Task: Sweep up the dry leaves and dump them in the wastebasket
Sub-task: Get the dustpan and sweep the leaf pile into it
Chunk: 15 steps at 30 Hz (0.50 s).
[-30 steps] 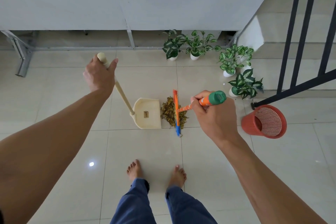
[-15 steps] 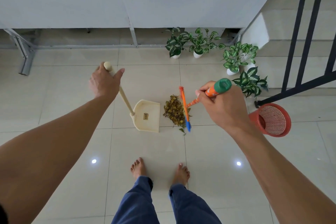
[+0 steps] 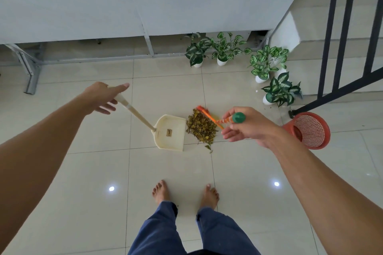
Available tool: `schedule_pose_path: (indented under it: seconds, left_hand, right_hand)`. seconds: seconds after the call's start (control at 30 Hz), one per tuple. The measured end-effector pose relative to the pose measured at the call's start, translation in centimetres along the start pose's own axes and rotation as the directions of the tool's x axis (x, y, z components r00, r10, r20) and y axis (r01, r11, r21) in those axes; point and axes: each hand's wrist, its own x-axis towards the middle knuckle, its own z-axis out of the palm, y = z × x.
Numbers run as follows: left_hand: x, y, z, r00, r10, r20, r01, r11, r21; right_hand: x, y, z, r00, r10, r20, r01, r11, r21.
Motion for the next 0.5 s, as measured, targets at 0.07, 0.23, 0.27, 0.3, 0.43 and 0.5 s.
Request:
schedule_pose_path:
  seconds: [0.07, 0.23, 0.27, 0.3, 0.43, 0.5]
  left_hand:
    - [-0.2, 0.5, -1.3, 0.991, -0.071, 0.118, 0.070, 0.997, 0.007]
    - [0.5, 1.5, -2.0, 0.967, -0.205, 0.148, 0.169, 0.960, 0.224]
    - [0.8, 1.5, -1.7, 0.962, -0.232, 0.145, 0.177, 0.932, 0.317]
    - [1.1, 1.6, -1.4, 0.957, -0.252, 0.145, 0.174, 0.896, 0.409]
    - [2.0, 1.6, 0.2, 0.916, -0.329, 0.230, 0.124, 0.777, 0.617]
    - [1.9, 2.0, 0.5, 0.900, -0.351, 0.259, 0.086, 0.725, 0.683]
  right_hand:
    - [-0.4, 0.5, -1.1, 0.981, 0.142, 0.132, -0.176, 0.935, 0.309]
    - [-0.6, 1.6, 0.1, 0.933, 0.345, 0.103, -0.360, 0.881, 0.307]
    - [-0.7, 1.6, 0.8, 0.932, 0.356, 0.067, -0.361, 0.893, 0.268]
    - [-0.8, 1.5, 1.3, 0.932, 0.360, 0.043, -0.360, 0.902, 0.240]
    - [-2.2, 0.6, 3.4, 0.950, 0.312, -0.014, -0.302, 0.928, 0.216]
    - [-2.8, 0.3, 4.2, 0.957, 0.284, -0.055, -0.266, 0.939, 0.217]
